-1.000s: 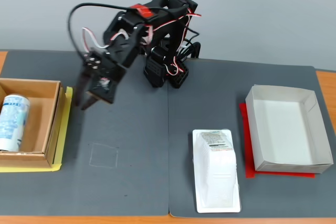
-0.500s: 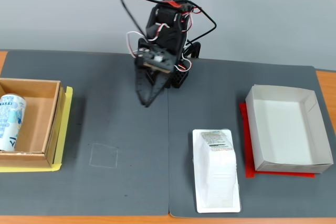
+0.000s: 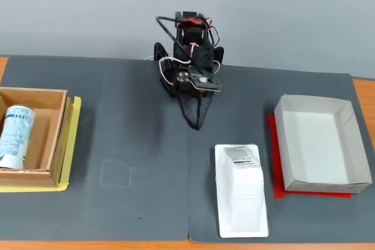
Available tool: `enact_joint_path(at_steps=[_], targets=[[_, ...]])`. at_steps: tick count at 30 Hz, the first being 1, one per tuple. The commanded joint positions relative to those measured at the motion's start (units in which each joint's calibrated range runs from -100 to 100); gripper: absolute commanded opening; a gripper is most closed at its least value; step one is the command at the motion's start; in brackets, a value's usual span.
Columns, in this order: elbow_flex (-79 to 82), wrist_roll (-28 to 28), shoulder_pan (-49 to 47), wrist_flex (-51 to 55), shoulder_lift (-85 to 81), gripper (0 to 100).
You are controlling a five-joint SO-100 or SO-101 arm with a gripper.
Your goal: Pick the can and put it in the brown box
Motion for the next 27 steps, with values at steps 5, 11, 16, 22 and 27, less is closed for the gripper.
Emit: enact_joint_path(at_steps=[5, 11, 16, 22, 27], targets=[[7.7, -0.2, -4.5, -0.5, -3.2, 1], [11.8, -0.2, -4.5, -0.4, -3.2, 1], [15.2, -0.2, -5.0, -0.4, -3.3, 1], [15.3, -0.2, -5.7, 2.7, -3.4, 1], [15.0, -0.3, -7.1, 9.0, -3.5, 1]])
